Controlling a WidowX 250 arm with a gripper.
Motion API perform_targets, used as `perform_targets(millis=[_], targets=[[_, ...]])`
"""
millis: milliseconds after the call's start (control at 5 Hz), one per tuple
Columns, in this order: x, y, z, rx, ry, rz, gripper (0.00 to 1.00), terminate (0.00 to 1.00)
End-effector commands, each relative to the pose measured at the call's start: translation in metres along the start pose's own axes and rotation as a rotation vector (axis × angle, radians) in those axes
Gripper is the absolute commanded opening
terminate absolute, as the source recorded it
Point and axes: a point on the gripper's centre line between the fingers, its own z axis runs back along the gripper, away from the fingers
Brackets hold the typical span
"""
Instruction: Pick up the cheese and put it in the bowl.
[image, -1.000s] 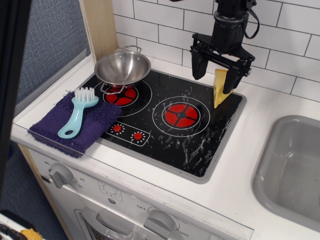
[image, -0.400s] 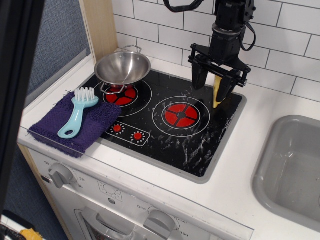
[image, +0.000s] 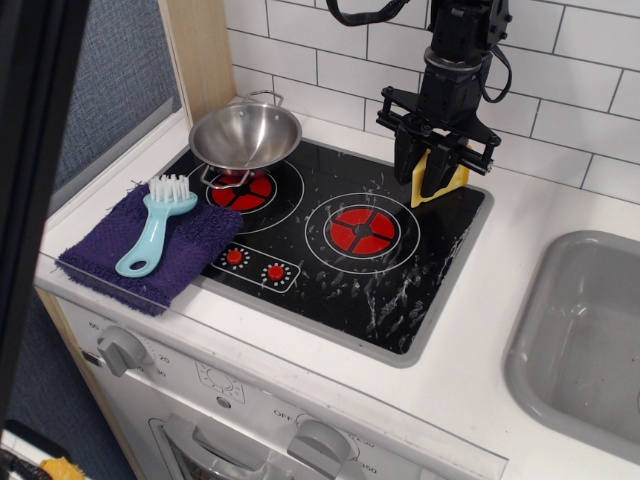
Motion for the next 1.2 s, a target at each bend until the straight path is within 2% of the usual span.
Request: perform_targets(millis=[0, 200, 400, 600, 1000], targets=[[-0.006, 0.024, 0.062, -0.001, -0.157, 0.011, 0.0, 0.0], [-0.019, 0.048, 0.085, 0.03, -0.206, 0.014, 0.0, 0.0], [-0.034, 0.078, 0.094, 0.073, -0.207, 0.049, 0.0, 0.0], [-0.051, 0.114, 0.093, 0.124, -0.171, 0.113, 0.0, 0.0], [-0.073, 0.144, 0.074, 0.144, -0.077, 0.162, 0.0, 0.0]])
